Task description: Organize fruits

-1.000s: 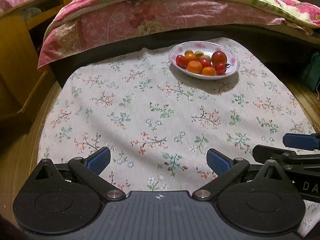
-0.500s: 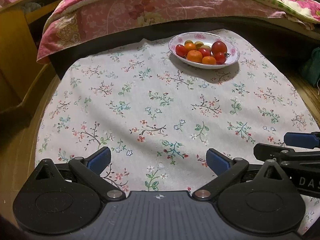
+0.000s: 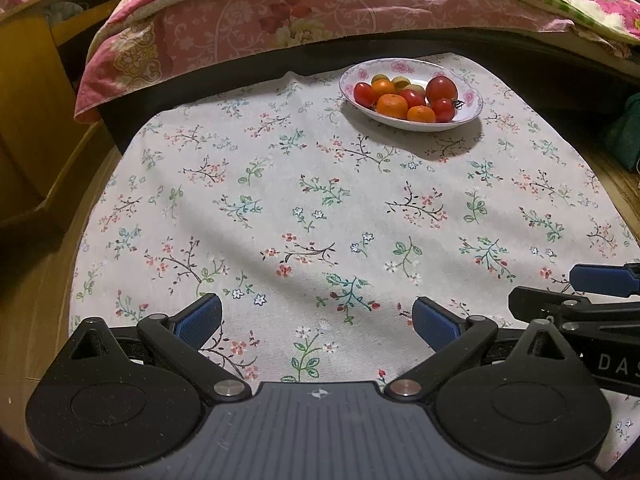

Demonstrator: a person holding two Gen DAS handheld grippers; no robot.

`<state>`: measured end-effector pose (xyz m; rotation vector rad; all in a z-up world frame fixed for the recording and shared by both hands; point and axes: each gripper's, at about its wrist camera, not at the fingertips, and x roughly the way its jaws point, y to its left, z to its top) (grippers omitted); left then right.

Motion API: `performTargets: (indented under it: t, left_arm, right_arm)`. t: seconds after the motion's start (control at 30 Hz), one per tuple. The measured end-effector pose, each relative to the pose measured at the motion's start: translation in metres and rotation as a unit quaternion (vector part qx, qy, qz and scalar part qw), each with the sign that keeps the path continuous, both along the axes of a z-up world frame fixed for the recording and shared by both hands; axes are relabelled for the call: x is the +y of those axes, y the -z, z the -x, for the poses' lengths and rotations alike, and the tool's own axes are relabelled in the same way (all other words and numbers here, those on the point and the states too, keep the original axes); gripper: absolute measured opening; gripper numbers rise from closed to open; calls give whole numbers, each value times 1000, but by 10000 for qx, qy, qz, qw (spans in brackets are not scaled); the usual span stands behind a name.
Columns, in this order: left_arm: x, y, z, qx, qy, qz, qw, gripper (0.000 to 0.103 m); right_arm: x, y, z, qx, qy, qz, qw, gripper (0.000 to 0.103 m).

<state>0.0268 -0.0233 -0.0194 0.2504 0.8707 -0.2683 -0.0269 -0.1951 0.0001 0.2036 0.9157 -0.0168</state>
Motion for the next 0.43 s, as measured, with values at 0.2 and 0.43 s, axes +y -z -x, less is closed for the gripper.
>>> performTargets:
  t: [0.2, 0.43]
  left_arm:
    - [0, 1, 0, -24, 6, -34, 10000, 102]
    - [0, 3, 0, -45, -16, -74, 10000, 103]
  right_arm:
    - [0, 1, -1, 19, -6, 24, 10000, 67]
    - [1, 3, -2, 35, -15, 45, 10000, 67]
